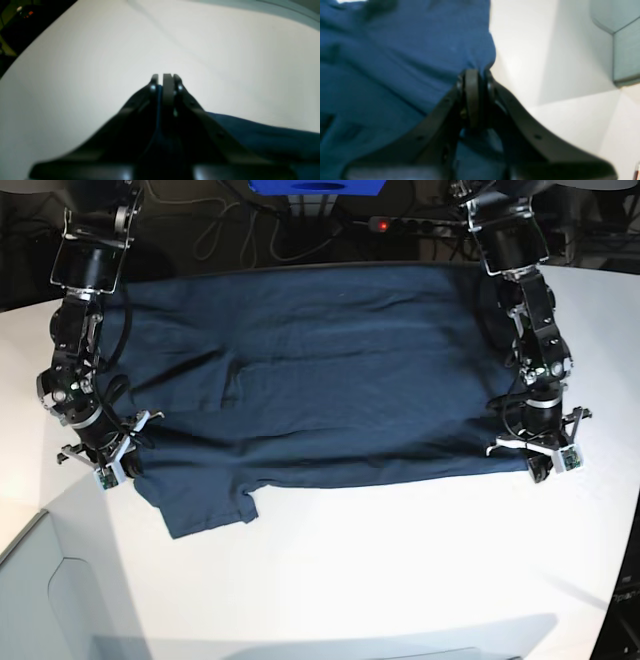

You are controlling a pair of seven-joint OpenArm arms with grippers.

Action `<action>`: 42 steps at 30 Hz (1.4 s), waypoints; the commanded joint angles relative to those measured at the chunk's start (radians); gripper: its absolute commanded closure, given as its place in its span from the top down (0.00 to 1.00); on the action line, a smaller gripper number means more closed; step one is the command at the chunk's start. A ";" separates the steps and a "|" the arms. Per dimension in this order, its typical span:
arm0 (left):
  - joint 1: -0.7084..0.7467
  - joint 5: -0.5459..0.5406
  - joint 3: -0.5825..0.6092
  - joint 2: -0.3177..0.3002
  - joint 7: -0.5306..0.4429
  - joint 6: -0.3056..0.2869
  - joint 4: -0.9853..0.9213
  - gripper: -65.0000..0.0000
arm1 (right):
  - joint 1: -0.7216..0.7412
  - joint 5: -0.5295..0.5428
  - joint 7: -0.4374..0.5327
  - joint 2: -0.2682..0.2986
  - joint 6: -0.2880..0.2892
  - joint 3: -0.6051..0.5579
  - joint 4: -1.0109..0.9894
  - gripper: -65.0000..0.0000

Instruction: Fold the T-shirt properly

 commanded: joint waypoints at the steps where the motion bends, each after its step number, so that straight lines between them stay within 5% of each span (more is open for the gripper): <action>1: 0.000 0.000 -0.002 -0.010 -0.028 0.006 0.040 0.00 | 0.000 0.011 0.022 0.015 0.001 0.004 0.043 0.00; 9: 0.119 -0.135 -0.003 0.000 -0.028 0.006 0.122 0.00 | -0.098 0.011 0.023 -0.003 0.008 0.103 0.180 0.00; 18: 0.221 -0.267 -0.071 -0.013 -0.029 0.006 0.167 0.00 | -0.181 0.011 0.023 -0.008 0.127 0.166 0.252 0.00; 31: 0.309 -0.442 -0.137 -0.035 -0.029 0.009 0.276 0.00 | -0.194 0.011 0.025 -0.023 0.127 0.166 0.220 0.00; 42: 0.402 -0.453 -0.138 -0.026 -0.029 0.008 0.302 0.00 | -0.213 0.010 0.025 -0.025 0.127 0.166 0.221 0.00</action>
